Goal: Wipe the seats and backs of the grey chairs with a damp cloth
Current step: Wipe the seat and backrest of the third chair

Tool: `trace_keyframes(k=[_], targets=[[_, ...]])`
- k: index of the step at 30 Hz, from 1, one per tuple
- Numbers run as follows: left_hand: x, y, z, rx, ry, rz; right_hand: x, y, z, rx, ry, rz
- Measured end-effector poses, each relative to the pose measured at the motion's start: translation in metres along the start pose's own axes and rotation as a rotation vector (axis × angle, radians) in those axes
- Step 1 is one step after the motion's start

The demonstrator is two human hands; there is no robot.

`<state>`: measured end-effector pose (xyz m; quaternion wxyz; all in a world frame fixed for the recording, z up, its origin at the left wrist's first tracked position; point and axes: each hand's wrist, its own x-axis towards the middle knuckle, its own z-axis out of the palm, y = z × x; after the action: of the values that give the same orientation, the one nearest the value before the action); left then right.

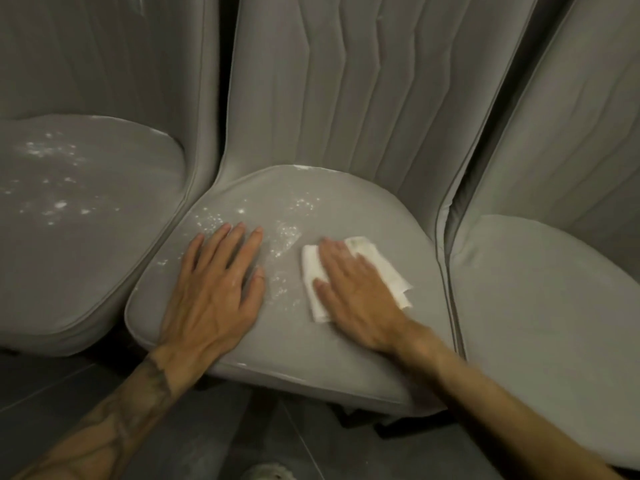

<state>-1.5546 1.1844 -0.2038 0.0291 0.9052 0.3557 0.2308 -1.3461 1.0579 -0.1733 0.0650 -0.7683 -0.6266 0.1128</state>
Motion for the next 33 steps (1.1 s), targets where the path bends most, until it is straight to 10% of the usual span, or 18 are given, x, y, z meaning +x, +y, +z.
trace_keyframes(k=[4,10,15,27,33], targets=[[-0.001,0.0,-0.002,-0.023,-0.014,-0.01,-0.034,-0.056,0.026,0.005,-0.037,-0.294],[-0.001,0.001,-0.003,-0.064,0.005,-0.032,-0.035,-0.02,0.0,-0.035,-0.024,0.007],[-0.002,-0.001,-0.003,-0.12,0.017,-0.024,-0.049,-0.083,0.04,-0.022,0.07,-0.26],[-0.001,-0.002,-0.001,-0.112,0.022,-0.029,0.058,0.076,-0.029,0.037,0.199,0.341],[-0.001,-0.003,-0.001,-0.123,0.04,-0.022,0.107,0.078,-0.024,0.029,0.234,0.352]])
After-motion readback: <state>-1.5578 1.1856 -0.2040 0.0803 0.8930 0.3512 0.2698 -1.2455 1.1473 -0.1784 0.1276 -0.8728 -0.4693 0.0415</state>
